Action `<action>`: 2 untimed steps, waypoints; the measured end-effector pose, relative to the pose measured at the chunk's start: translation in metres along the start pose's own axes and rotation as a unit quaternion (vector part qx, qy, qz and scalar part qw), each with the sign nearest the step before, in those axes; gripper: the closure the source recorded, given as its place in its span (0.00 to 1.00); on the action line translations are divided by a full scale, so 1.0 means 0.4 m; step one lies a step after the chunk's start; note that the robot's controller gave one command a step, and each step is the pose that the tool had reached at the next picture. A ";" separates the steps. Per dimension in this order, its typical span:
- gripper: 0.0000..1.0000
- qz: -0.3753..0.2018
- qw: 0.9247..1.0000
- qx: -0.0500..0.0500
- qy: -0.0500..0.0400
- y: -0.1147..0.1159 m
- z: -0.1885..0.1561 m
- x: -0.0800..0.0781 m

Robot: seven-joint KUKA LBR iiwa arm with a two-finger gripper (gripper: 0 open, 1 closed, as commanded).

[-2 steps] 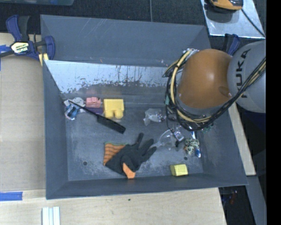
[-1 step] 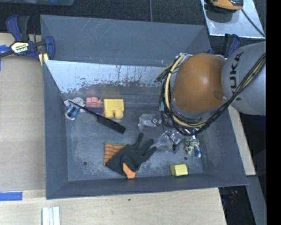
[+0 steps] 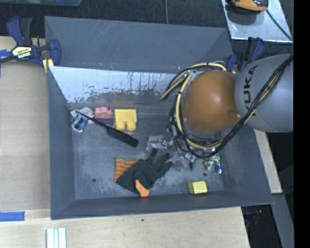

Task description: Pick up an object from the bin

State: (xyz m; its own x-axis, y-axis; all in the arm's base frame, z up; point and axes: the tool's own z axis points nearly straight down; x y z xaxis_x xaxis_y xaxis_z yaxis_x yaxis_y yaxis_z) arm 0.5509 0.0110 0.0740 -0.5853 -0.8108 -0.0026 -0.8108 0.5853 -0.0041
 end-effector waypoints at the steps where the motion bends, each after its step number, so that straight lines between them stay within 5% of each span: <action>1: 1.00 -0.060 0.998 0.000 -0.002 0.012 0.006 -0.024; 2: 1.00 -0.060 0.998 0.000 -0.002 0.013 0.004 -0.024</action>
Offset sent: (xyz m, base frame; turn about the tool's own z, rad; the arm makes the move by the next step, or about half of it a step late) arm 0.0000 0.0000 0.0000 0.0000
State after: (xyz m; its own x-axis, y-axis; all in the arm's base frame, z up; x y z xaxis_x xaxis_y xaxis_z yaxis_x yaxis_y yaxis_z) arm 0.5524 0.0219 0.0725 -0.4836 -0.8753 -0.0060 -0.8753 0.4836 -0.0052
